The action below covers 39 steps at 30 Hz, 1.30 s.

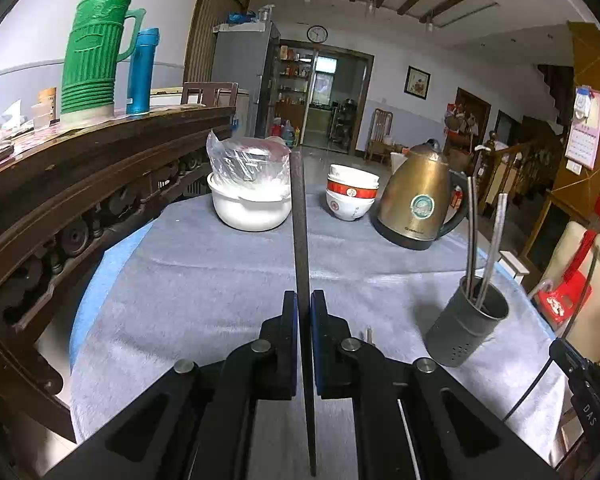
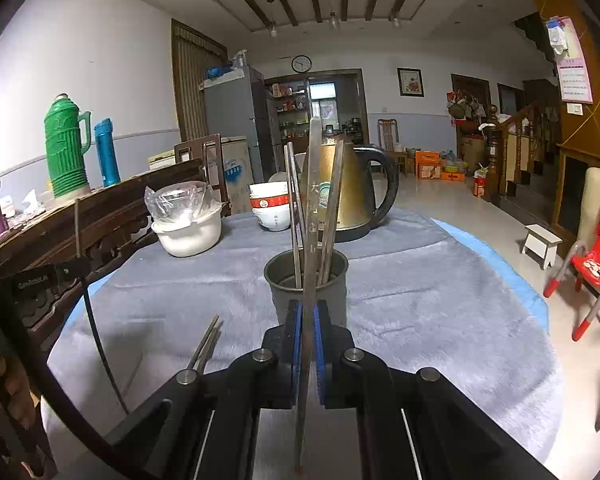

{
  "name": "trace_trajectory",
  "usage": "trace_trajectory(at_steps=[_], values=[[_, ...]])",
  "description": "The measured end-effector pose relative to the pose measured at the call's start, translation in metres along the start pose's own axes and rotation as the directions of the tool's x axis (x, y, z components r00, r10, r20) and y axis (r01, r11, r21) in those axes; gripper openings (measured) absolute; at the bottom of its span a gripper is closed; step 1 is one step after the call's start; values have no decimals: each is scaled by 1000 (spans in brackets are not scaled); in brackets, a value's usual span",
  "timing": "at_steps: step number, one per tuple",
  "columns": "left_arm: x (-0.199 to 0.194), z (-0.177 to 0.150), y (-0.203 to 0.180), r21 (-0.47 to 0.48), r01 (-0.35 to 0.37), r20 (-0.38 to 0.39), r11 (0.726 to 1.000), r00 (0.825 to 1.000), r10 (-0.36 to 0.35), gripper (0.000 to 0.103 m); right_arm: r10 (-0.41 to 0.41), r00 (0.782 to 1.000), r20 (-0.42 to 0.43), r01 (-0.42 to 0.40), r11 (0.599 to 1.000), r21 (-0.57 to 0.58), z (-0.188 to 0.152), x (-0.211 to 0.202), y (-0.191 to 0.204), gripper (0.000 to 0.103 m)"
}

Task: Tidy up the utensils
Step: 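Lift both held chopsticks upright off the cloth with both tools, then lower both chopsticks into the grey utensil cup and open both tools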

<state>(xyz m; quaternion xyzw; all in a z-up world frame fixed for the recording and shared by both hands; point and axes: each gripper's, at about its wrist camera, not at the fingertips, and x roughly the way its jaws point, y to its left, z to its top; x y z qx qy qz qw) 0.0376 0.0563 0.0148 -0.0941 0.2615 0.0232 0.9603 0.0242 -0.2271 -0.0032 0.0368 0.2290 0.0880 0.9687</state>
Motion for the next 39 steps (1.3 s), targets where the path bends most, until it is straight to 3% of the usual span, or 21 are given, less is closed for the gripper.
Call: trace_trajectory(at_steps=[11, 16, 20, 24, 26, 29, 33, 39], values=[[-17, 3, 11, -67, 42, -4, 997, 999, -42, 6, 22, 1000, -19, -21, 999, 40, 0, -16, -8, 7], [-26, 25, 4, -99, 103, 27, 990, 995, -101, 6, 27, 999, 40, -30, 997, 74, 20, -24, -18, 7], [-32, 57, -18, -118, 201, 67, 973, 979, -194, 6, 38, 992, 121, -51, 993, 102, 52, -32, -29, 7], [-26, 90, -55, -118, 309, 93, 944, 950, -299, 6, 42, 978, 202, -67, 990, 122, 87, -30, -41, 7], [-19, 103, -74, -95, 326, 107, 941, 943, -315, 6, 41, 972, 232, -68, 991, 113, 104, -25, -41, 7], [0, 117, -100, -78, 347, 95, 935, 936, -339, 6, 62, 972, 226, -89, 990, 112, 122, -9, -42, 7], [30, 120, -129, -44, 335, 70, 941, 941, -331, 6, 71, 978, 197, -92, 991, 99, 132, 21, -43, 7], [74, 111, -146, -44, 323, 11, 945, 946, -323, 6, 94, 991, 91, -102, 990, 98, 121, 69, -50, 7]])
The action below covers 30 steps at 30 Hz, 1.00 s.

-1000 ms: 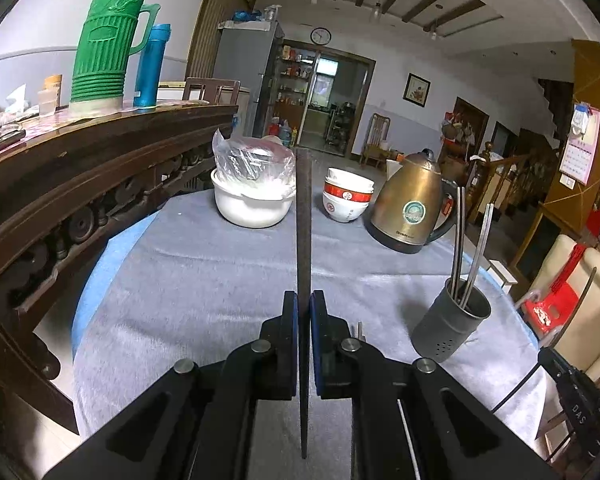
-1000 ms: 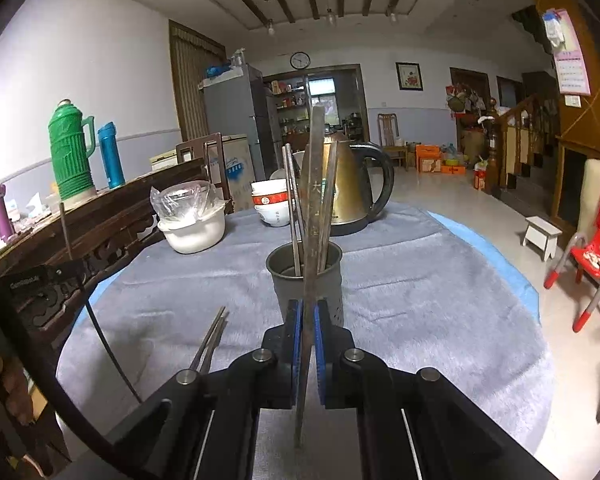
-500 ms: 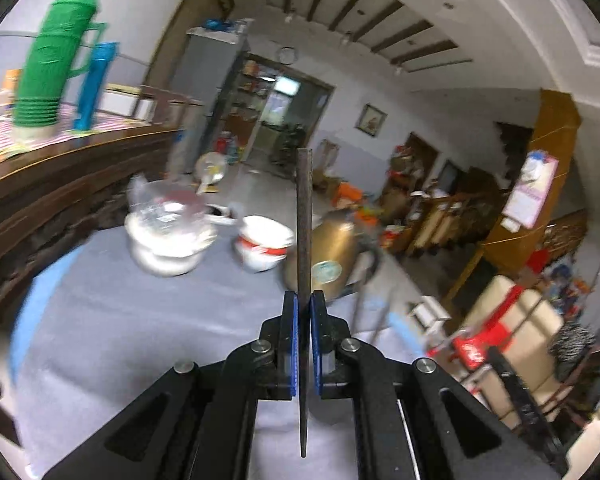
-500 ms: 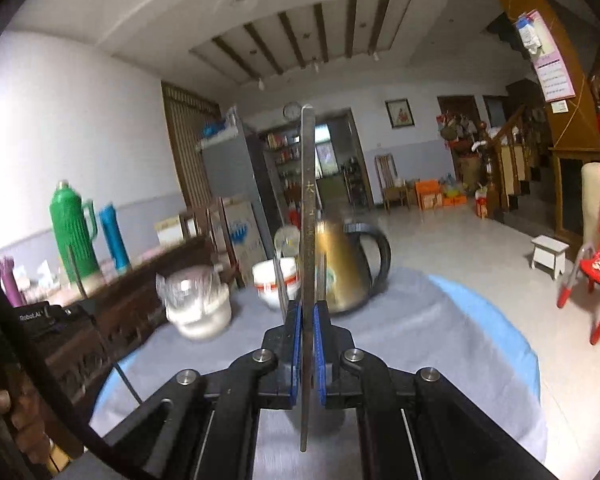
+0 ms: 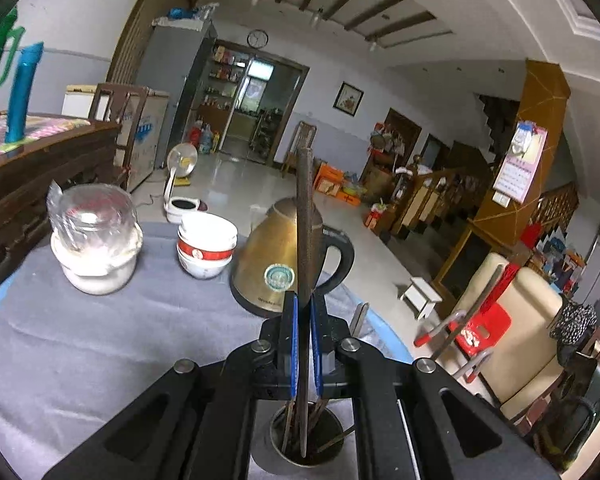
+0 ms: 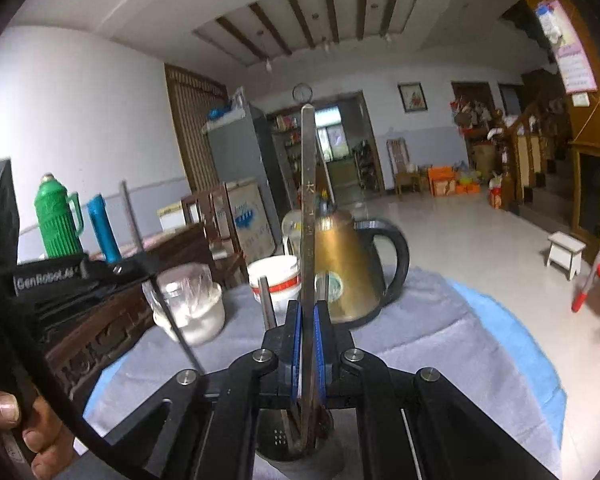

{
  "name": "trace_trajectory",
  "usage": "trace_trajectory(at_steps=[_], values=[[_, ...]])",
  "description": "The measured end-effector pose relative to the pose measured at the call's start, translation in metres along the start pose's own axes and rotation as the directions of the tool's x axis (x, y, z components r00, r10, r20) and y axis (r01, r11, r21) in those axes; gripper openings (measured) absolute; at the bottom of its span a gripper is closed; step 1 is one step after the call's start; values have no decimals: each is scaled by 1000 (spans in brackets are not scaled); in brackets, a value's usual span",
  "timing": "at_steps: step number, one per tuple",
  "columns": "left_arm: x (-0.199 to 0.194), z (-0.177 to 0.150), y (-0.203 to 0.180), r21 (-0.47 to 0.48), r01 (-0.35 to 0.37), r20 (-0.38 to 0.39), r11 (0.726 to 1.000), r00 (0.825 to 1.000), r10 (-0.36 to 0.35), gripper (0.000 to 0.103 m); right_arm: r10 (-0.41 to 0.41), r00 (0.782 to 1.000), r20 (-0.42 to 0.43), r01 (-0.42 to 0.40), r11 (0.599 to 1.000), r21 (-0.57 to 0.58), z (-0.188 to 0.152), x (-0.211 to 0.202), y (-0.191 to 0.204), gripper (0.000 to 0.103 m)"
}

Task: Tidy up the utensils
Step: 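Lower both chopsticks into the grey utensil cup and open both tools, then move both open tools back over the last two chopsticks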

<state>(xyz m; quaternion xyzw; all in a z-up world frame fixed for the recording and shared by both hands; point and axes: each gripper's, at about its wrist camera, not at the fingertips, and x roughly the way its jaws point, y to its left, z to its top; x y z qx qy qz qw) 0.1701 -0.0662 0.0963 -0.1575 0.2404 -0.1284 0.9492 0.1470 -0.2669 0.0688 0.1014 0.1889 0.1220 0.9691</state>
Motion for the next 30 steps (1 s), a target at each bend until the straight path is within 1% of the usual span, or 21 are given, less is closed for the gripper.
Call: trace_trajectory(at_steps=[4, 7, 11, 13, 15, 17, 19, 21, 23, 24, 25, 26, 27, 29, 30], values=[[22, -9, 0, 19, -12, -44, 1000, 999, 13, 6, 4, 997, -82, -3, 1000, 5, -14, 24, -8, 7], [36, -18, 3, 30, -23, -80, 999, 996, 25, 6, 10, 990, -139, -9, 1000, 8, -26, 35, -11, 7], [49, -31, 5, 47, -33, -130, 998, 991, 39, 6, 8, 982, -189, -5, 1000, 20, -34, 45, -15, 7], [55, -37, 5, 57, -33, -172, 998, 984, 42, 6, 5, 978, -209, 1, 1000, 27, -34, 50, -16, 8], [58, -43, 5, 64, -37, -218, 997, 975, 50, 15, 5, 973, -229, 3, 999, 34, -36, 51, -17, 8], [53, -44, 6, 49, -37, -236, 998, 971, 48, 34, -17, 966, -259, 23, 1000, 19, -34, 53, -17, 9], [37, -40, 9, 32, -34, -207, 999, 977, 40, 43, -47, 963, -266, 49, 999, -1, -31, 53, -16, 10], [19, -34, 11, 30, -31, -173, 999, 984, 36, 49, -75, 966, -247, 77, 997, -3, -26, 42, -16, 11], [-6, -29, 21, 4, -35, -138, 999, 990, 36, 58, -83, 973, -215, 87, 996, 9, -20, 26, -16, 11], [-18, -28, 27, -7, -42, -122, 999, 992, 40, 61, -91, 975, -202, 95, 995, 8, -18, 16, -15, 12], [-27, -28, 34, -14, -53, -109, 999, 993, 51, 67, -96, 977, -191, 99, 995, 8, -17, 7, -13, 13], [-39, -29, 43, -21, -73, -93, 997, 993, 71, 70, -94, 978, -183, 98, 995, 11, -17, 0, -12, 14], [-52, -33, 53, -26, -101, -84, 995, 992, 98, 72, -91, 980, -179, 95, 995, 15, -19, -8, -11, 17], [-63, -40, 69, -33, -147, -96, 989, 985, 143, 74, -82, 980, -180, 88, 996, 23, -24, -20, -7, 30], [-69, -48, 80, -32, -182, -115, 983, 977, 177, 74, -75, 979, -188, 81, 996, 26, -29, -25, -4, 44]])
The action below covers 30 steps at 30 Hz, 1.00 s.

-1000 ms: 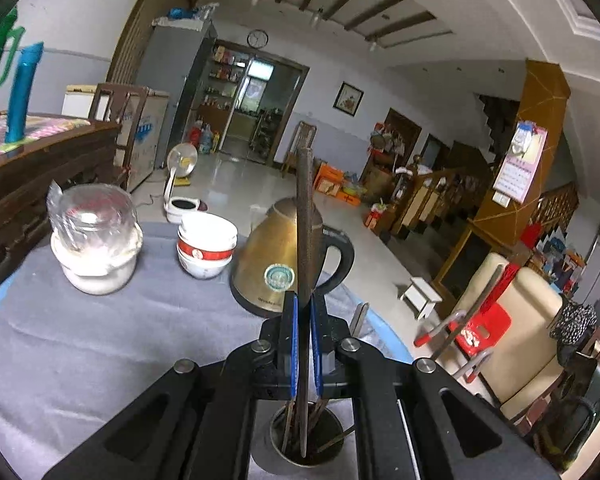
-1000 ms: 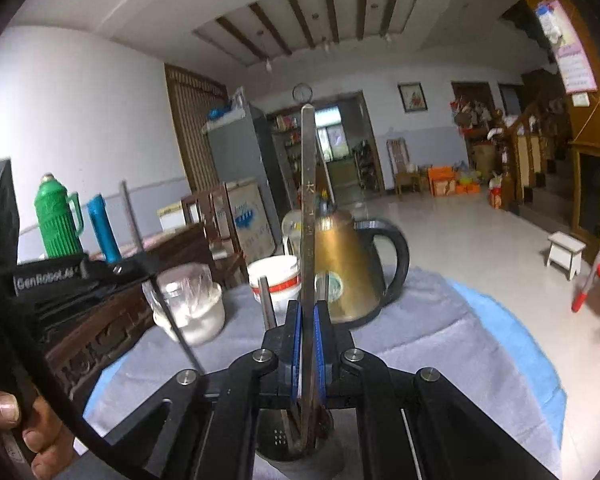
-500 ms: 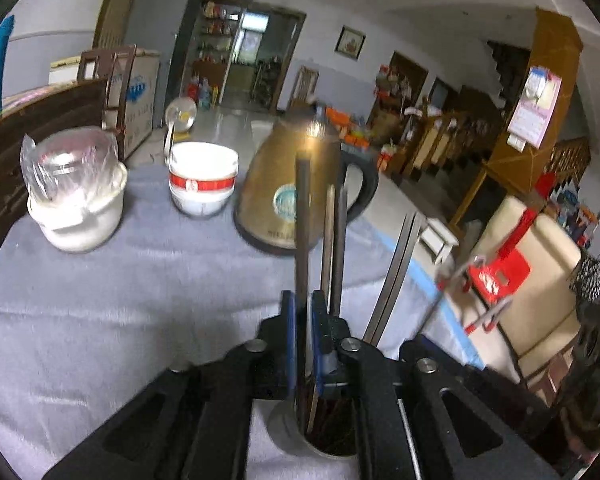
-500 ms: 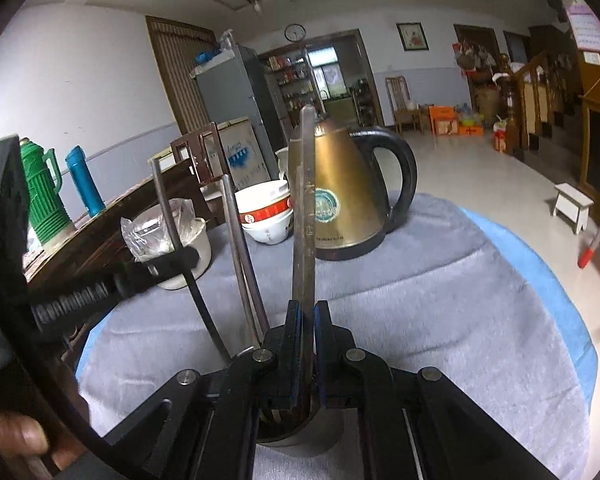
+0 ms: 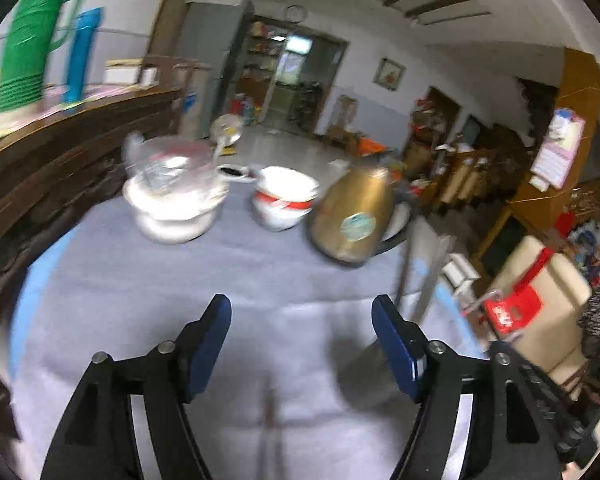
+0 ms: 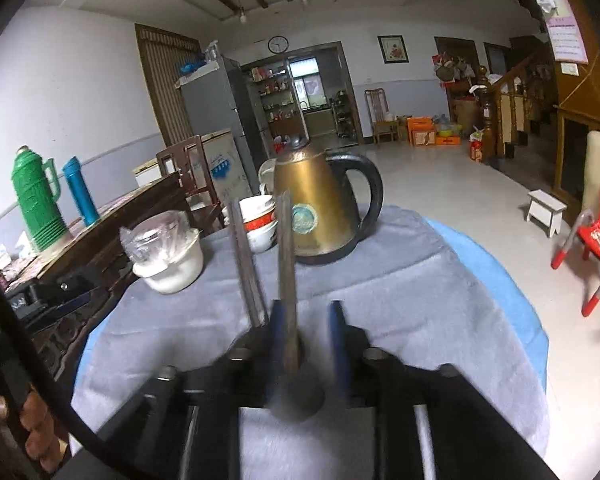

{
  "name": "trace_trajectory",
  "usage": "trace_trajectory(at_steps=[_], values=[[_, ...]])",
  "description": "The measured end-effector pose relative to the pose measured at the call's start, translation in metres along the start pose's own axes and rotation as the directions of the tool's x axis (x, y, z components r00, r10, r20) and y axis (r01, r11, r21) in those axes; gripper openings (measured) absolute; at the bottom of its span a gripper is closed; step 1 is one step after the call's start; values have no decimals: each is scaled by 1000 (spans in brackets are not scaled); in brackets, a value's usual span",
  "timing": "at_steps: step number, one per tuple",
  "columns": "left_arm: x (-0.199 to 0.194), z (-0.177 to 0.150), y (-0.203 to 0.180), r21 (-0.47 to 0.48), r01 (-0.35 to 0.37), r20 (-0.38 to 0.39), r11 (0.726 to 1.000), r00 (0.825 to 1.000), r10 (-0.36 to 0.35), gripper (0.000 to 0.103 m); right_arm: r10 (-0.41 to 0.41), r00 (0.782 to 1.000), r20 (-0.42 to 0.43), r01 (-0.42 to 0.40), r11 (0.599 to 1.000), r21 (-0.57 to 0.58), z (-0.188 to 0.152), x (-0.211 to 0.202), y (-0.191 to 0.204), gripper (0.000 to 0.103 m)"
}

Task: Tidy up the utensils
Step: 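Move both open tools back over the last two chopsticks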

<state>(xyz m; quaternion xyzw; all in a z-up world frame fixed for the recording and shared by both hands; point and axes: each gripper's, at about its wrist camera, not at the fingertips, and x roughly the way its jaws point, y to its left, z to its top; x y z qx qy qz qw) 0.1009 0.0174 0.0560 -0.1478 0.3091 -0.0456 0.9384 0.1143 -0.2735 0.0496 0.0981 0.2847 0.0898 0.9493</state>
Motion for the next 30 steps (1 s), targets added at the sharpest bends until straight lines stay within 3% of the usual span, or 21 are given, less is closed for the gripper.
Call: trace_trajectory(at_steps=[1, 2, 5, 12, 21, 27, 30], values=[[1, -6, 8, 0, -30, -18, 1000, 999, 30, 74, 3, 1000, -9, -3, 1000, -2, -5, -2, 2, 65], [2, -13, 17, 0, -61, -39, 998, 997, 61, 74, 5, 1000, -19, -5, 1000, -5, -15, -5, 5, 69], [9, -38, 43, -8, -139, -110, 990, 984, 137, 74, 10, 998, -66, -12, 999, -30, -39, -5, 14, 69], [24, -74, 65, -9, -195, -236, 981, 953, 188, 74, 11, 975, -221, -17, 1000, -23, -88, 19, 24, 69], [29, -87, 54, 43, -207, -317, 977, 925, 210, 74, 6, 905, -426, -34, 998, -59, -116, 47, 32, 69], [37, -95, 53, 82, -232, -372, 969, 895, 245, 74, -9, 857, -516, -30, 997, -66, -124, 59, 29, 69], [40, -99, 51, 104, -241, -398, 965, 879, 263, 74, -23, 845, -534, -23, 996, -80, -125, 59, 29, 69]])
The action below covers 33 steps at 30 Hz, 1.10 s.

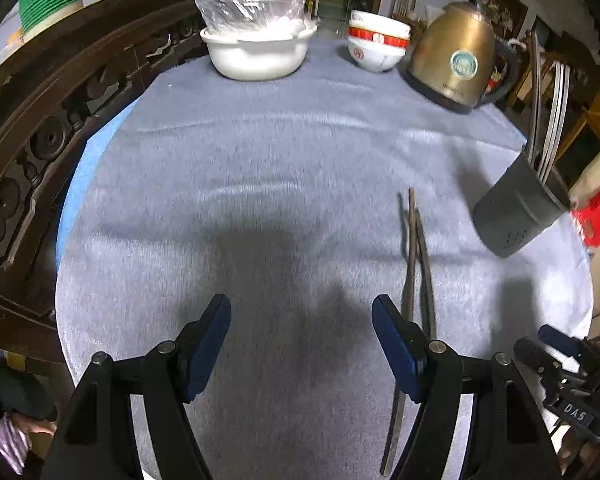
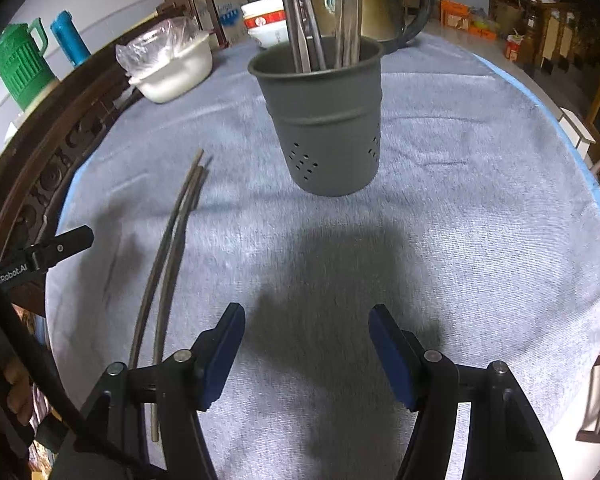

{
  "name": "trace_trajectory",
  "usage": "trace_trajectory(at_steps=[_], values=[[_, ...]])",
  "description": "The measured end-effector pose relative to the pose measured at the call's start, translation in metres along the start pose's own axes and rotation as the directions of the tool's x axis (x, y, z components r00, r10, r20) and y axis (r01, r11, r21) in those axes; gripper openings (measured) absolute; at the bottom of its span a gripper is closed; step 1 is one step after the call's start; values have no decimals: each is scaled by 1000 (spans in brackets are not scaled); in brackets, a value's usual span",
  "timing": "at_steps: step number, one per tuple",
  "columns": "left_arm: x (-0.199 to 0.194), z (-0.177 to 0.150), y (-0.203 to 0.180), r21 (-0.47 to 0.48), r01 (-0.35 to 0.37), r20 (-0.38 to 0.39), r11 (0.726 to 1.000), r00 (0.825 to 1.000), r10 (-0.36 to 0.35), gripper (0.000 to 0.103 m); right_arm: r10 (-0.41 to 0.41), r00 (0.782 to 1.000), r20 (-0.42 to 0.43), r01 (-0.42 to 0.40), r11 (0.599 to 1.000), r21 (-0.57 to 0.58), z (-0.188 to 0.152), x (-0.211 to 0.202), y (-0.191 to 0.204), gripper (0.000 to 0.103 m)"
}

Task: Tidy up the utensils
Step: 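Move both open tools back over the last two chopsticks, then close the right tool on one of the last two chopsticks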

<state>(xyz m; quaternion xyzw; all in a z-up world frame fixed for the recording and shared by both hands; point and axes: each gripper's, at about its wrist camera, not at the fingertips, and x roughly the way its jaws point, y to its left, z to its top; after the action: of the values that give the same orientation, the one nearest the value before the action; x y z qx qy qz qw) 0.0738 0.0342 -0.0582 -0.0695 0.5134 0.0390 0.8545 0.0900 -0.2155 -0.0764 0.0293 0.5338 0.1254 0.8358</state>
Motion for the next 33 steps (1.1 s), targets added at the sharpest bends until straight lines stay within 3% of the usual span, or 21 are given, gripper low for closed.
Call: trace_trajectory(at_steps=[7, 17, 23, 29, 33], values=[[14, -14, -5, 31, 4, -100, 1000, 995, -1, 74, -5, 998, -67, 5, 1000, 3, -1, 7, -2, 69], [35, -24, -5, 67, -42, -215, 997, 975, 56, 74, -37, 991, -126, 34, 999, -26, -3, 16, 0, 69], [36, -25, -7, 77, -44, -209, 996, 976, 60, 75, -41, 990, -133, 36, 999, -38, -1, 18, 1, 69], [35, -30, -4, 87, -32, -195, 996, 980, 48, 78, 10, 995, -99, -7, 1000, 30, 3, 15, -10, 69], [35, -25, 1, 59, -12, -190, 998, 982, 23, 78, 44, 999, 30, -47, 992, 116, 18, -10, -27, 69]])
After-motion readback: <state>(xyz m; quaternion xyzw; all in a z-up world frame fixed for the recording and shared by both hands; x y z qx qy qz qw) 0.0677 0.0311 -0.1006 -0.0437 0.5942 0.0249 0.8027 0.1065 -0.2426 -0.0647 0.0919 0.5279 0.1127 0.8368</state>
